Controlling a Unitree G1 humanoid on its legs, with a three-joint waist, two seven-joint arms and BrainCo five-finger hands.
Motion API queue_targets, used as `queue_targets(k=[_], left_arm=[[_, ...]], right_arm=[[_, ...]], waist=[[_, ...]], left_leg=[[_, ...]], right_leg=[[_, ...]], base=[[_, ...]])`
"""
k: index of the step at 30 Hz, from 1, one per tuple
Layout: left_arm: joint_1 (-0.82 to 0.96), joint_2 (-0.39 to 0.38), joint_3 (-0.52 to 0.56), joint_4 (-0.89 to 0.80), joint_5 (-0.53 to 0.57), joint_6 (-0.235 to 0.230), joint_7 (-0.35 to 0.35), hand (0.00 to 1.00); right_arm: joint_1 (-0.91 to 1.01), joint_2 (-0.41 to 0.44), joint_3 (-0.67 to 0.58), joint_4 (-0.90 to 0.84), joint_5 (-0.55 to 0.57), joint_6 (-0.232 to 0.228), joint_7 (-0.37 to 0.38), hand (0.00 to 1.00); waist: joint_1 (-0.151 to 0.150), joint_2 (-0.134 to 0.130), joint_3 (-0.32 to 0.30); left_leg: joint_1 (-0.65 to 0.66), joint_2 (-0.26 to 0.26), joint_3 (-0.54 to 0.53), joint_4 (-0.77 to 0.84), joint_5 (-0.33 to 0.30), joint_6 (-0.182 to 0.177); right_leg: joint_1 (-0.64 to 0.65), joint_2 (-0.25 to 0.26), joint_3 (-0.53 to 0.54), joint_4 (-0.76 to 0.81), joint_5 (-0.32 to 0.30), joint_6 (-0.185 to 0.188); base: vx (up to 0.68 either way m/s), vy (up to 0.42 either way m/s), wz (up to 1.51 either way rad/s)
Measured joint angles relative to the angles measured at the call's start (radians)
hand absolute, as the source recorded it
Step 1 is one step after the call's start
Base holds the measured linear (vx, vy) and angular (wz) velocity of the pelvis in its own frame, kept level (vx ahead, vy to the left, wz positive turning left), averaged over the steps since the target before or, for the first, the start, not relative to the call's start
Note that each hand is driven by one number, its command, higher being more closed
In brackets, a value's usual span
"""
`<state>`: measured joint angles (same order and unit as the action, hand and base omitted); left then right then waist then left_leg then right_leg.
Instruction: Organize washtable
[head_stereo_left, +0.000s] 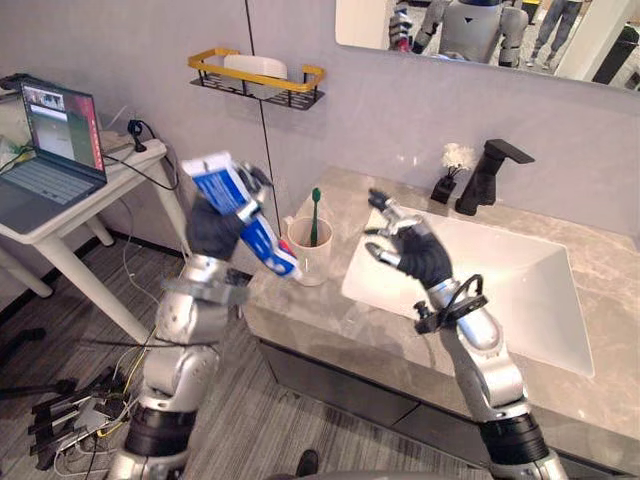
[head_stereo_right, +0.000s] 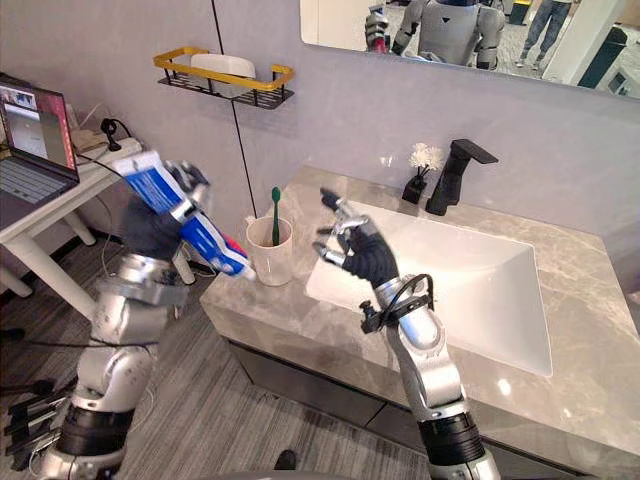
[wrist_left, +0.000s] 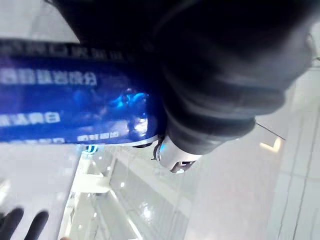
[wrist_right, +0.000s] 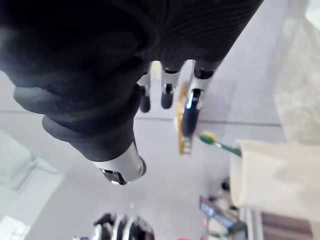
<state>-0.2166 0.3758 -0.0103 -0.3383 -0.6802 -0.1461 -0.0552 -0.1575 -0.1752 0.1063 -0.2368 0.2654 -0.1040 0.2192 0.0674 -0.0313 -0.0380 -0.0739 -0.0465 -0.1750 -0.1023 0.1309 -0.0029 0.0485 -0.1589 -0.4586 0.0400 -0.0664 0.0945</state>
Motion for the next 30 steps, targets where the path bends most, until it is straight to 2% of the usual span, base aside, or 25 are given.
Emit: queue_targets(k=[2, 9, 12, 15, 23, 30], left_arm=[[-0.026, 0.015, 0.014, 0.000, 0.007, -0.019, 0.012, 1.00], [-0.102, 0.039, 0.031, 0.034, 0.048, -0.039, 0.040, 1.00], [-0.113, 0.039, 0.058, 0.036, 0.113, -0.041, 0.077, 1.00], [-0.125, 0.037, 0.072, 0.036, 0.180, -0.064, 0.119, 1.00], [-0.176, -0.028, 0.059, 0.091, 0.342, -0.064, 0.206, 1.00], [-0.267, -0.060, 0.038, 0.196, 0.419, -0.055, 0.259, 1.00]], right_arm=[[-0.012, 0.002, -0.021, -0.016, 0.004, -0.002, -0.004, 0.00], [-0.013, 0.011, -0.032, -0.022, 0.012, -0.004, -0.002, 0.00], [-0.013, 0.013, -0.031, -0.022, 0.012, -0.004, 0.000, 0.00], [-0.012, 0.024, -0.031, -0.022, 0.021, -0.005, 0.000, 0.00], [-0.005, 0.068, -0.027, -0.019, 0.099, -0.007, -0.023, 0.00], [0.025, 0.074, -0.016, -0.020, 0.121, -0.029, -0.045, 0.00]], waist=[[0.000, 0.007, -0.005], [-0.002, 0.013, -0.006], [-0.004, 0.013, -0.006], [-0.005, 0.013, -0.006], [-0.015, 0.013, -0.006], [-0.051, 0.007, -0.003]], left_leg=[[0.001, -0.001, 0.001, 0.000, 0.000, 0.000], [0.017, 0.002, 0.003, 0.000, -0.001, -0.001], [0.017, 0.005, 0.011, 0.000, -0.002, -0.003], [0.018, 0.006, 0.013, 0.000, -0.002, -0.003], [0.013, 0.010, 0.036, 0.000, -0.002, -0.003], [0.005, 0.017, 0.073, 0.000, -0.004, -0.001]], right_leg=[[0.000, 0.000, 0.001, 0.000, 0.002, 0.003], [0.015, -0.001, 0.003, -0.001, 0.002, 0.003], [0.014, 0.001, 0.011, -0.005, 0.000, -0.001], [0.013, 0.001, 0.013, -0.006, 0.000, -0.002], [-0.003, 0.002, 0.033, -0.006, 0.009, -0.003], [-0.029, 0.006, 0.073, -0.009, 0.017, -0.010]], base=[[0.00, 0.000, 0.00], [0.00, 0.000, -0.01], [-0.02, -0.003, -0.08], [0.00, 0.000, 0.00], [-0.01, 0.000, -0.08], [-0.01, 0.001, -0.17]])
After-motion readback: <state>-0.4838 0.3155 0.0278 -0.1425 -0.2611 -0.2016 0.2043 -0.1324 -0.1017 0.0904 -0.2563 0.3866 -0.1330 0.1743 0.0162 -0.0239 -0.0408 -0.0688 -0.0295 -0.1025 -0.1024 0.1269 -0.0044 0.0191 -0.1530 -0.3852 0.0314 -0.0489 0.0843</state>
